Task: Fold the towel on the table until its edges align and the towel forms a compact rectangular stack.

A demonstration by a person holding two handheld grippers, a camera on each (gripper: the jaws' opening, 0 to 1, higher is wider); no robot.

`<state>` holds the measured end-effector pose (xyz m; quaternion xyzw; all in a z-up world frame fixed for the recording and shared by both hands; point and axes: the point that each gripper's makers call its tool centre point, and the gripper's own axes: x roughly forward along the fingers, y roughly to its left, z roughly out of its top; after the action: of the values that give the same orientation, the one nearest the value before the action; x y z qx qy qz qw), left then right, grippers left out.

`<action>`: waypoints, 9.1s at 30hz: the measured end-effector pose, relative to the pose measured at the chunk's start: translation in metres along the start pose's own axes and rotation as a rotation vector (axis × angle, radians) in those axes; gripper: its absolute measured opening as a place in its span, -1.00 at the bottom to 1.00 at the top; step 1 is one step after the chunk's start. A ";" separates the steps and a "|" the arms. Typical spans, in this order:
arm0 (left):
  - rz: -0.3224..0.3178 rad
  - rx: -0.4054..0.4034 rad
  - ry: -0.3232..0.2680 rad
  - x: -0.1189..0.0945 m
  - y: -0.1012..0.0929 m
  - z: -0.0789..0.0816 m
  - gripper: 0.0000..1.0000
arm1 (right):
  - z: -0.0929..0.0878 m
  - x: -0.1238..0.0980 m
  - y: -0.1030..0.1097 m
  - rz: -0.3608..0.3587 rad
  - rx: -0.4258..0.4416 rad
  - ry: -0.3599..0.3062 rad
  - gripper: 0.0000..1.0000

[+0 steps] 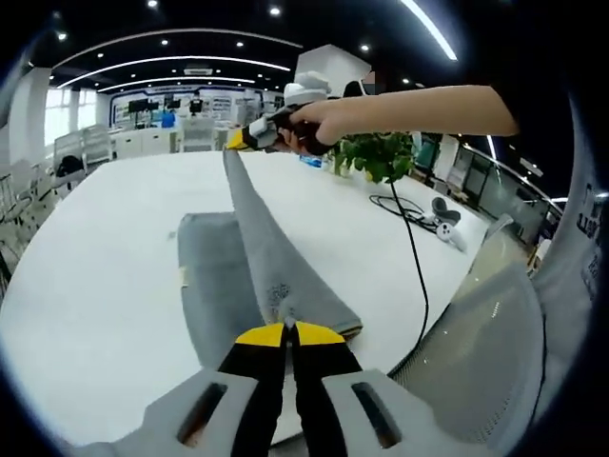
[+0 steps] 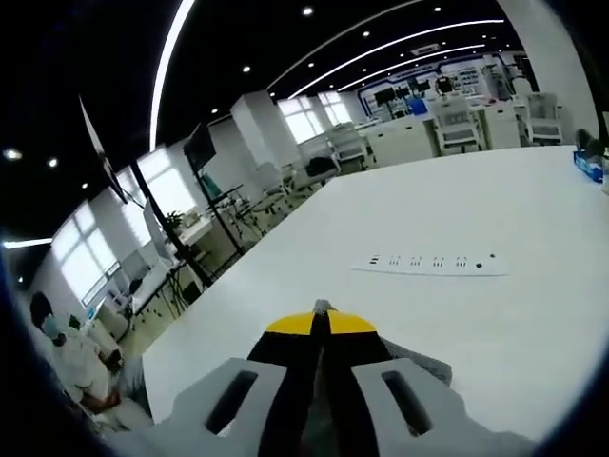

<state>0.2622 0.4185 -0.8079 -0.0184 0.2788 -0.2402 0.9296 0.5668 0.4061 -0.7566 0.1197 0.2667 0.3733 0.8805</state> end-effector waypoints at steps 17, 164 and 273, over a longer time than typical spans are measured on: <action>-0.044 -0.172 -0.074 -0.009 0.026 -0.010 -0.97 | -0.019 0.031 0.008 -0.019 -0.005 0.045 -1.00; -0.259 -0.126 0.290 0.105 -0.024 -0.064 -0.94 | -0.123 -0.091 -0.212 -0.386 -0.309 0.274 -0.86; -0.417 0.810 0.399 0.116 -0.078 -0.066 -0.47 | -0.298 -0.240 -0.013 0.192 -0.952 0.582 -0.52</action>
<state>0.2777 0.3036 -0.9095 0.3351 0.3259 -0.5088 0.7229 0.2685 0.2273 -0.9178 -0.3749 0.2885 0.5483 0.6897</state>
